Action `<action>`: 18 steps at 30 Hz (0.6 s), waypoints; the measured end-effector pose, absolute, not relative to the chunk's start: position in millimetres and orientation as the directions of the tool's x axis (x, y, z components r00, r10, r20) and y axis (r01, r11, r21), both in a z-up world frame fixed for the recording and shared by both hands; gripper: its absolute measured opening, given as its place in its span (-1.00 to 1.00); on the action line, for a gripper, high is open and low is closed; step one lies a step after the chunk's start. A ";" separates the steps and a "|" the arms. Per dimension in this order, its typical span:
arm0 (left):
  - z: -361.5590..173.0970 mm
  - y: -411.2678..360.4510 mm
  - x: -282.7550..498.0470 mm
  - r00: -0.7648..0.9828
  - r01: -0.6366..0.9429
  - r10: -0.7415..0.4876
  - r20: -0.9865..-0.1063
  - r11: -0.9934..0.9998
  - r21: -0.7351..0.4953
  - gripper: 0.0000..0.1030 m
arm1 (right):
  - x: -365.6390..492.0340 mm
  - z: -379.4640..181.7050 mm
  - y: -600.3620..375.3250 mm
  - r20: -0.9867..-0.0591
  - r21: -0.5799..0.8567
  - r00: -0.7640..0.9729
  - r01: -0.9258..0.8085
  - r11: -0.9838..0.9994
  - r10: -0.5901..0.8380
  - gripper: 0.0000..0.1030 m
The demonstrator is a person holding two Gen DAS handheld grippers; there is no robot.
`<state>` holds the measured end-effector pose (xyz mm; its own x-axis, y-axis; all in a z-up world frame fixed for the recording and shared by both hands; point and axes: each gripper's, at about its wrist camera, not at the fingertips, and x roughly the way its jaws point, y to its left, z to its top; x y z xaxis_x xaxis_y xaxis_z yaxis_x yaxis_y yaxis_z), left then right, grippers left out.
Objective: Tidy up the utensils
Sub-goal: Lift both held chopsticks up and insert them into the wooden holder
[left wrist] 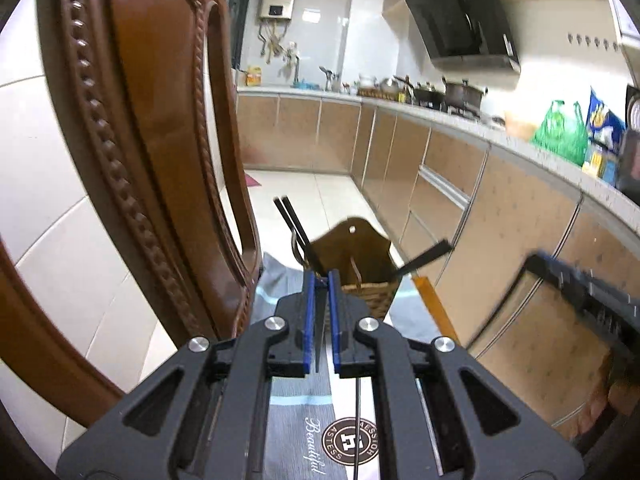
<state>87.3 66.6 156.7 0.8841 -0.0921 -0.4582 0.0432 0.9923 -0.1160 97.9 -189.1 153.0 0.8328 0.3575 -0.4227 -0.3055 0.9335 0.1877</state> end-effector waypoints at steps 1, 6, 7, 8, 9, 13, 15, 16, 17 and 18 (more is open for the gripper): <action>158.3 68.7 86.4 0.888 0.041 -0.091 -0.451 0.992 -0.120 -0.87 | 102.1 162.2 -185.4 -0.402 0.185 0.843 -0.307 0.934 0.357 -0.86; 161.6 81.3 86.9 0.892 0.032 -0.091 -0.442 0.990 -0.139 -0.87 | 146.3 213.1 -163.3 -0.310 0.145 0.903 -0.266 0.953 0.299 -0.86; 163.3 84.0 85.6 0.893 0.030 -0.092 -0.440 0.989 -0.146 -0.87 | 156.9 220.8 -159.0 -0.298 0.135 0.912 -0.251 0.958 0.281 -0.86; 164.5 86.8 85.2 0.894 0.030 -0.094 -0.438 0.988 -0.152 -0.87 | 166.5 224.9 -156.4 -0.291 0.135 0.918 -0.238 0.962 0.268 -0.86; 164.4 89.0 84.7 0.894 0.030 -0.096 -0.438 0.988 -0.155 -0.87 | 176.8 228.3 -153.4 -0.282 0.135 0.925 -0.225 0.965 0.255 -0.86; 160.7 94.3 88.1 0.891 0.029 -0.098 -0.443 0.987 -0.160 -0.87 | 215.6 227.1 -145.4 -0.256 0.133 0.947 -0.162 0.978 0.192 -0.86; 158.9 95.1 90.0 0.889 0.026 -0.096 -0.447 0.987 -0.161 -0.87 | 232.5 217.0 -143.0 -0.256 0.143 0.952 -0.135 0.980 0.168 -0.86; 157.9 95.5 91.4 0.889 0.023 -0.095 -0.449 0.986 -0.163 -0.87 | 241.3 210.0 -143.2 -0.268 0.158 0.949 -0.125 0.979 0.165 -0.86; 156.7 95.6 92.8 0.887 0.021 -0.094 -0.451 0.986 -0.164 -0.87 | 247.8 203.0 -143.3 -0.284 0.174 0.944 -0.120 0.978 0.166 -0.86; 156.1 95.4 93.5 0.886 0.020 -0.093 -0.454 0.986 -0.163 -0.87 | 253.8 192.7 -144.2 -0.304 0.193 0.938 -0.112 0.975 0.168 -0.86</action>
